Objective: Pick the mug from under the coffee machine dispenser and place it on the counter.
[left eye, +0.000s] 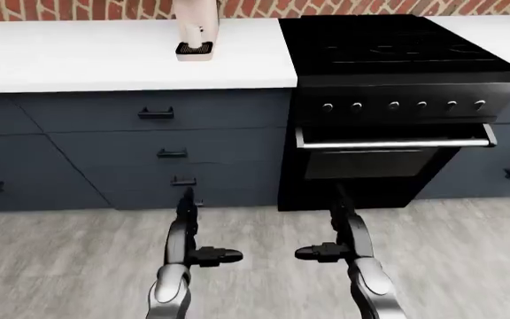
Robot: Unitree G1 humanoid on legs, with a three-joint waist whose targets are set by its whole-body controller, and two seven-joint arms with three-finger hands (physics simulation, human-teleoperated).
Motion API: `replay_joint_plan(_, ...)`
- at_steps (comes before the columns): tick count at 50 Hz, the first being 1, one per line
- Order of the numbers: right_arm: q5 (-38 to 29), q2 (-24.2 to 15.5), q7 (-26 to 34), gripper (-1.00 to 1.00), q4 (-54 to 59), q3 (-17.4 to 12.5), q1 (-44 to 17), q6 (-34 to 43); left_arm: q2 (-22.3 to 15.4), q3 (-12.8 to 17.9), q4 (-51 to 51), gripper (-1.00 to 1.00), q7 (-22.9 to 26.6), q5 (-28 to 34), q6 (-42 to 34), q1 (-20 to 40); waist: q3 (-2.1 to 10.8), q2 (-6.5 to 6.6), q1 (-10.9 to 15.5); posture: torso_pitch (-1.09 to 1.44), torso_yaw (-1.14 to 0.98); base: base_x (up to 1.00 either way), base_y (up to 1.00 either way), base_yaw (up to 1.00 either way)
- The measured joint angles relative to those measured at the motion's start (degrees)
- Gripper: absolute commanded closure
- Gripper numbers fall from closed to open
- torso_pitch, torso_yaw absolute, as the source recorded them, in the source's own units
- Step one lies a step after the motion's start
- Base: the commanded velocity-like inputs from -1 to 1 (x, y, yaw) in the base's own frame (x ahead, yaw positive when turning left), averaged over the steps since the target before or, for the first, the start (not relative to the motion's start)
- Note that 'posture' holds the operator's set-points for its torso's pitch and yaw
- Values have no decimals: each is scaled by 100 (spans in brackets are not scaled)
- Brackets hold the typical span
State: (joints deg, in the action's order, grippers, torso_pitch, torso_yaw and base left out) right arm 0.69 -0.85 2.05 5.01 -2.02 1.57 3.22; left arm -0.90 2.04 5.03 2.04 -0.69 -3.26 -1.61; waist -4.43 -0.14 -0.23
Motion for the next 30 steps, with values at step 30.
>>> replay_joint_plan(30, 808, -165, 17, -100, -3102, -380, -452, 1936, -150, 326, -2544, -100, 35, -200, -1361, 485, 433, -25, 52, 0, 0, 0, 0, 0)
